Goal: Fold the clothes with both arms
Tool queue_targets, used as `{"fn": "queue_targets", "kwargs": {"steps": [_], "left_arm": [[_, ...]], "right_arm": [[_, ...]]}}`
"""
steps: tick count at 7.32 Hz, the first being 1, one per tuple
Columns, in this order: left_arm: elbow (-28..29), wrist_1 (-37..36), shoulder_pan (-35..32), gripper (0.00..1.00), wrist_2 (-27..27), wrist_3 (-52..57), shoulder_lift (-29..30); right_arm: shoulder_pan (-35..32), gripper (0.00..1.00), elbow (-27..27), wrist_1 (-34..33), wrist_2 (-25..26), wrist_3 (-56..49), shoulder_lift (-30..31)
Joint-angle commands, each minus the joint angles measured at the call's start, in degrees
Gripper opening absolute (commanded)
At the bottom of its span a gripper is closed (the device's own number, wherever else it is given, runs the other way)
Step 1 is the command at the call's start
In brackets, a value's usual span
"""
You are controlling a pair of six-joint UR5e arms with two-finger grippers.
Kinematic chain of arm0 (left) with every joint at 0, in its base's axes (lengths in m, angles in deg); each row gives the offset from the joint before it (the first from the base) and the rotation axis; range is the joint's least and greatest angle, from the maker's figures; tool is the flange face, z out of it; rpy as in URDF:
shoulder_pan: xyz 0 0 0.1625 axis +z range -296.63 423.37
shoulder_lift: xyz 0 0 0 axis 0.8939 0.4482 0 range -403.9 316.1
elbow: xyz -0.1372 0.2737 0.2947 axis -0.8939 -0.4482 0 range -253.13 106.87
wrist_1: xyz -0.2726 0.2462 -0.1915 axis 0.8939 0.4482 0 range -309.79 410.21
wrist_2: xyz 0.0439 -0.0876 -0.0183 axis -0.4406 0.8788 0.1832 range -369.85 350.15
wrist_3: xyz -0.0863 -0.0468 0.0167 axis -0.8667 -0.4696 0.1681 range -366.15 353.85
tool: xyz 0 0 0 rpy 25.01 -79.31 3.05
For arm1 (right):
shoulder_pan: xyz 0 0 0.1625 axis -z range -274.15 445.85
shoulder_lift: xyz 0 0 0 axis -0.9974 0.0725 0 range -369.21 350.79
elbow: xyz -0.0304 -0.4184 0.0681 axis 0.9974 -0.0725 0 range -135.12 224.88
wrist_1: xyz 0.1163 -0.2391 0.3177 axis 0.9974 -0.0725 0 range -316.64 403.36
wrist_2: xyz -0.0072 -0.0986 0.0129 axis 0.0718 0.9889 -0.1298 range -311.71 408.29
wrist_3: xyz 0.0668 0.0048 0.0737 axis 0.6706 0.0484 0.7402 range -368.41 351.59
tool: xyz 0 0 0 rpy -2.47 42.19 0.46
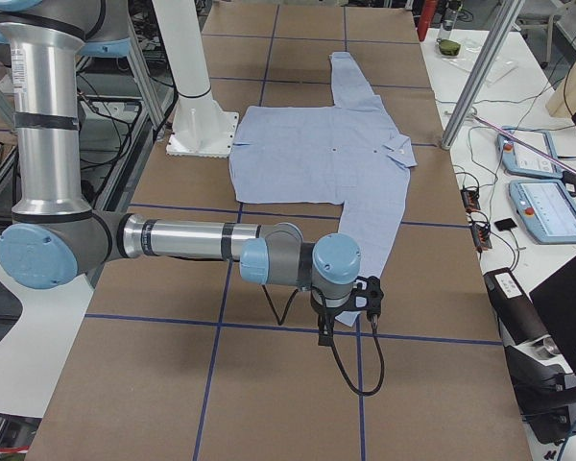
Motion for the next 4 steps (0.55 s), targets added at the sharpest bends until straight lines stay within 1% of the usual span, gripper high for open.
{"fn": "queue_targets", "kwargs": {"steps": [1,2,3,4], "left_arm": [[-4.57,0.4,-3.16,1.0,0.23,-0.18,1.4],[-3.72,1.01,-3.0,1.0,0.14,-0.27,4.01],[-2.92,1.45,-2.91,1.0,0.41,-0.09,4.21],[-1.52,5.98,-3.0,1.0,0.41,0.17,4.04]], "right_arm": [[2.0,1.0,0.18,5.82,0.48,0.13,-0.32],[2.45,1.0,-2.43,9.78,-1.69,0.13,-0.06],[2.89,1.0,-4.72,13.65,-5.46,2.22,0.12],[5.16,1.0,-5.53,18.04,-5.23,8.42,0.12]]}}
